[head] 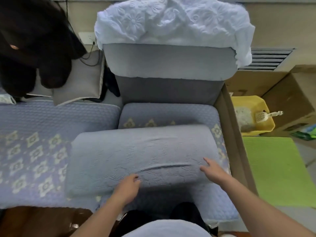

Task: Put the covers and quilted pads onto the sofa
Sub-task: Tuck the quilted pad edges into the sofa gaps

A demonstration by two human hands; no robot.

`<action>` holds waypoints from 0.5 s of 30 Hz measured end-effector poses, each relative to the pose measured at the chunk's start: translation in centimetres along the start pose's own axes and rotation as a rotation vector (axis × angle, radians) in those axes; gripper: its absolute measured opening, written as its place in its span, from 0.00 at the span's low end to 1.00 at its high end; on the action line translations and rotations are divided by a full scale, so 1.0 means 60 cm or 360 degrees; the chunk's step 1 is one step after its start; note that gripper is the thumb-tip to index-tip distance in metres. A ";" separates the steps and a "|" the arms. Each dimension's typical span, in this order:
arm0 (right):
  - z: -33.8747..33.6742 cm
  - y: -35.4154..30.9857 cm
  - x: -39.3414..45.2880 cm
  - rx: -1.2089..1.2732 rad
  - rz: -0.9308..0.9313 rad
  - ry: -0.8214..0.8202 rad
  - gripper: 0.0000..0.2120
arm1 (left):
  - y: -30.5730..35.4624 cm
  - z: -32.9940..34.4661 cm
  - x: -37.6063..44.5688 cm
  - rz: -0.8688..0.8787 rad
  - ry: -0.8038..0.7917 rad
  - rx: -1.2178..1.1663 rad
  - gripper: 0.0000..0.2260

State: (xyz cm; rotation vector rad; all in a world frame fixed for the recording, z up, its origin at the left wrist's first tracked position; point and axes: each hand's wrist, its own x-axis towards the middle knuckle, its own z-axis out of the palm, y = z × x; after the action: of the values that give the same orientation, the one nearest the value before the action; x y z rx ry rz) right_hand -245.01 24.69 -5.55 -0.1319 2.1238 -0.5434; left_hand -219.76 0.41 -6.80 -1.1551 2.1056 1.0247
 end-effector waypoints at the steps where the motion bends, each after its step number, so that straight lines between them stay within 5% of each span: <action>1: 0.012 0.001 0.007 -0.0127 -0.0010 -0.0035 0.30 | -0.013 -0.020 0.008 0.0036 0.0079 0.0085 0.19; 8: 0.059 -0.086 0.041 -0.0661 -0.0147 -0.0021 0.24 | -0.088 -0.069 0.074 0.0081 -0.0227 0.0625 0.29; 15: 0.190 -0.113 0.063 -0.1371 -0.0699 0.0316 0.22 | -0.139 -0.017 0.064 0.0267 0.0082 0.1060 0.38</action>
State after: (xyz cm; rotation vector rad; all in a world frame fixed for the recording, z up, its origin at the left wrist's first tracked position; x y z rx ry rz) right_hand -238.73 13.73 -11.11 -1.0772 2.3995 0.1661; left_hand -214.58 -5.11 -12.10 -0.6830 2.3421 0.2956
